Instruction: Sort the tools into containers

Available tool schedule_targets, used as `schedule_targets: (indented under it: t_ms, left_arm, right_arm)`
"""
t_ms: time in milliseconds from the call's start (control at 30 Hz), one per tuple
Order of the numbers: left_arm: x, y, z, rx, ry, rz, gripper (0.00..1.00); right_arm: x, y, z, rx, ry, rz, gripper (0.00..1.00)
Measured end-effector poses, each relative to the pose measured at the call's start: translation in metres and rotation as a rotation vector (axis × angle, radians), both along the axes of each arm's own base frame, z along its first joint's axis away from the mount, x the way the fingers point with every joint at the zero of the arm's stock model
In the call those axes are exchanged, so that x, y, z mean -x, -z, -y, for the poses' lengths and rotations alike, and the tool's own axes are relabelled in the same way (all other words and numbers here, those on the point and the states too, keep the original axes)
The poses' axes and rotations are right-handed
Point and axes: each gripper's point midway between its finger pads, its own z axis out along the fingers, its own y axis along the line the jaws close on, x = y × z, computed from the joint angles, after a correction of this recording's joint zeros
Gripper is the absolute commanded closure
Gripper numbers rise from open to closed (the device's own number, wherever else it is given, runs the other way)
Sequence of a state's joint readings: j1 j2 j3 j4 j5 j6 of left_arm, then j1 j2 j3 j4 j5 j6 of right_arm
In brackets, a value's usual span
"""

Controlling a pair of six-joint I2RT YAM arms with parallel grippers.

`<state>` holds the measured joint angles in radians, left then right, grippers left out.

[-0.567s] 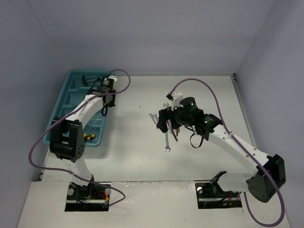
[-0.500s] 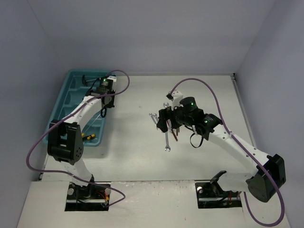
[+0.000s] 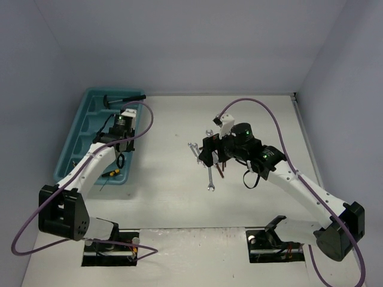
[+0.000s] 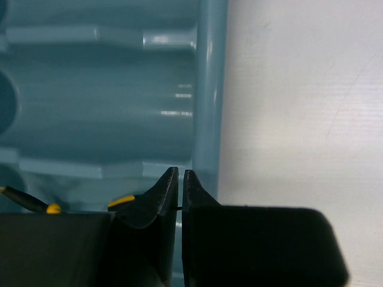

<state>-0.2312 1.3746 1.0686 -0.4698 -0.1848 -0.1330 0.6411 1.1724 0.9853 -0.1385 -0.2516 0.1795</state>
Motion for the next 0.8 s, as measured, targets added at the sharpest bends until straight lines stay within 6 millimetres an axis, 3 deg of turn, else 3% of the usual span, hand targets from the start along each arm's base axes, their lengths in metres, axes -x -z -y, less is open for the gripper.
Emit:
schedule_targets:
  t_ms: [133,533,800]
  left_arm:
    - [0.018,0.007,-0.003,0.005,-0.022,-0.021,1.0]
    - [0.06,0.002,-0.018,0.041,-0.179,-0.018,0.99]
    - [0.091,0.017,-0.019,0.085,-0.238,-0.08,0.73]
  right_arm:
    - [0.003,0.0,0.002,-0.002,0.0,0.003,0.09]
    - [0.008,-0.001,0.006,-0.01,0.001,0.009,0.09]
    - [0.01,0.004,0.007,-0.004,0.001,0.001,0.08]
